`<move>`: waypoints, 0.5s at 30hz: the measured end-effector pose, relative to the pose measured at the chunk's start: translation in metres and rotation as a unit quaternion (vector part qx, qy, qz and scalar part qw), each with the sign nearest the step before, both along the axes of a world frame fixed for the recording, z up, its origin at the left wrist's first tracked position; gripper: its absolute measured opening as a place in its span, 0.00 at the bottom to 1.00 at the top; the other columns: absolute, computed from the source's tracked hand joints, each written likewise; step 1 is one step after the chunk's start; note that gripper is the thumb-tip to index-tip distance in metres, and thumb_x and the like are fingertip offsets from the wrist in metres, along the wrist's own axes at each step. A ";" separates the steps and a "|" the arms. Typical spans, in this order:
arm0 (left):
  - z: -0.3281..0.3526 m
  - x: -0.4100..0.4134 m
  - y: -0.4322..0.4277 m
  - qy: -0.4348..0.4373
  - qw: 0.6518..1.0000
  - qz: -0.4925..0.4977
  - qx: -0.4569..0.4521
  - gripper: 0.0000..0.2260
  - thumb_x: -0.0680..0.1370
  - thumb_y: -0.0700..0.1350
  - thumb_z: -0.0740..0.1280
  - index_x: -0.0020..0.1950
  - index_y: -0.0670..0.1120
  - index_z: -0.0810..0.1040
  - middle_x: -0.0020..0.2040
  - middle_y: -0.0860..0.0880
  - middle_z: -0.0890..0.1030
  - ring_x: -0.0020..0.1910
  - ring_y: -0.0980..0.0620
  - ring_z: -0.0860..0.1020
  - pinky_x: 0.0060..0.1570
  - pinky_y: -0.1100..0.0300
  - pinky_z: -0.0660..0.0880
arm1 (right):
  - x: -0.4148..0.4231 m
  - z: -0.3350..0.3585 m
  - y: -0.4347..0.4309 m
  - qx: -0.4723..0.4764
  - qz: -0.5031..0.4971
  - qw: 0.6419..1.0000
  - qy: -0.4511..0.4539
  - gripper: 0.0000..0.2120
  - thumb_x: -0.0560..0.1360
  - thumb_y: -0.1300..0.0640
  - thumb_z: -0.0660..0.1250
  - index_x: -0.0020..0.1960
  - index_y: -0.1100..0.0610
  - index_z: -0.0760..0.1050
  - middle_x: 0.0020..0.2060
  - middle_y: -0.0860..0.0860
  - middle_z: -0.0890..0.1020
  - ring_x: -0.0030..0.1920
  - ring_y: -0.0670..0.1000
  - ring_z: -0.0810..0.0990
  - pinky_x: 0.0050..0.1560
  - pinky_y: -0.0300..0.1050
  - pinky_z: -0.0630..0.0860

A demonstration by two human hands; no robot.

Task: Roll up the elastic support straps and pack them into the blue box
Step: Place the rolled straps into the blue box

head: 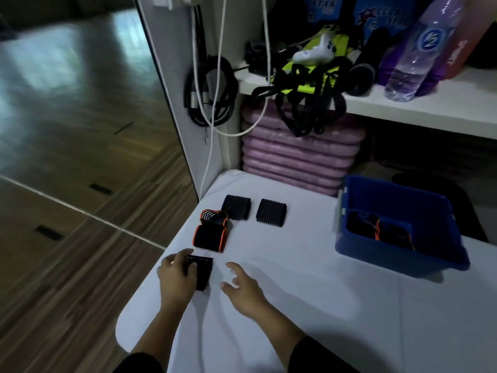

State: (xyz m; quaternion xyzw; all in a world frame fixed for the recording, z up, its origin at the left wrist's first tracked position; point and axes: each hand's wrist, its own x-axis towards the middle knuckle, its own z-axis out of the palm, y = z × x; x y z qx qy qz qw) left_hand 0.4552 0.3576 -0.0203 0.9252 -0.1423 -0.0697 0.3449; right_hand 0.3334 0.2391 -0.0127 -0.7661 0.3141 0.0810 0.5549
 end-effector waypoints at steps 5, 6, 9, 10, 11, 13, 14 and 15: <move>-0.019 0.027 0.022 0.061 0.992 -0.068 0.083 0.19 0.77 0.46 0.62 0.68 0.57 0.69 0.66 0.45 0.72 0.64 0.40 0.67 0.62 0.44 0.67 | 0.042 -0.019 0.032 -0.028 0.002 1.000 0.005 0.30 0.76 0.46 0.63 0.73 0.38 0.53 0.70 0.49 0.68 0.68 0.55 0.70 0.68 0.53 0.68; -0.020 0.030 0.023 0.071 0.990 -0.084 0.088 0.19 0.78 0.45 0.61 0.68 0.57 0.68 0.65 0.45 0.73 0.64 0.40 0.68 0.62 0.46 0.65 | 0.048 -0.021 0.036 -0.027 -0.004 1.000 -0.002 0.30 0.76 0.48 0.63 0.73 0.39 0.54 0.70 0.49 0.68 0.68 0.54 0.69 0.69 0.52 0.67; -0.028 0.035 0.025 0.065 0.984 -0.147 0.080 0.21 0.77 0.40 0.61 0.69 0.52 0.69 0.60 0.45 0.78 0.60 0.43 0.73 0.61 0.52 0.62 | 0.060 -0.028 0.045 -0.047 -0.008 0.999 -0.023 0.29 0.77 0.54 0.64 0.74 0.41 0.56 0.70 0.47 0.69 0.69 0.51 0.68 0.70 0.49 0.66; -0.030 0.036 0.026 0.060 0.984 -0.151 0.076 0.21 0.77 0.39 0.61 0.69 0.52 0.69 0.59 0.44 0.78 0.59 0.43 0.73 0.60 0.53 0.63 | 0.063 -0.031 0.048 -0.055 -0.011 0.998 -0.027 0.30 0.76 0.55 0.64 0.73 0.41 0.56 0.69 0.47 0.70 0.69 0.51 0.68 0.70 0.48 0.67; -0.032 0.036 0.026 0.063 0.985 -0.148 0.068 0.21 0.77 0.38 0.61 0.69 0.52 0.69 0.58 0.43 0.78 0.57 0.42 0.73 0.59 0.53 0.65 | 0.066 -0.035 0.052 -0.065 -0.017 0.997 -0.028 0.30 0.76 0.56 0.64 0.73 0.40 0.57 0.68 0.47 0.71 0.68 0.50 0.69 0.69 0.48 0.67; -0.035 0.035 0.025 0.075 0.986 -0.138 0.055 0.21 0.76 0.38 0.61 0.68 0.53 0.70 0.57 0.41 0.77 0.56 0.42 0.72 0.58 0.53 0.68 | 0.071 -0.039 0.057 -0.082 -0.041 0.995 -0.025 0.30 0.75 0.57 0.65 0.73 0.41 0.59 0.65 0.48 0.74 0.67 0.51 0.70 0.69 0.48 0.68; -0.035 0.035 0.024 0.079 0.986 -0.134 0.050 0.21 0.76 0.38 0.62 0.68 0.53 0.70 0.57 0.42 0.77 0.56 0.43 0.72 0.57 0.54 0.69 | 0.073 -0.040 0.058 -0.084 -0.056 0.995 -0.026 0.30 0.75 0.58 0.65 0.72 0.41 0.61 0.64 0.48 0.74 0.66 0.51 0.71 0.68 0.48 0.68; -0.035 0.036 0.024 0.084 0.987 -0.132 0.046 0.21 0.75 0.38 0.62 0.67 0.54 0.71 0.57 0.42 0.77 0.57 0.43 0.71 0.56 0.55 0.69 | 0.074 -0.040 0.059 -0.082 -0.072 0.994 -0.027 0.29 0.74 0.59 0.66 0.71 0.41 0.62 0.64 0.48 0.75 0.66 0.51 0.71 0.68 0.48 0.68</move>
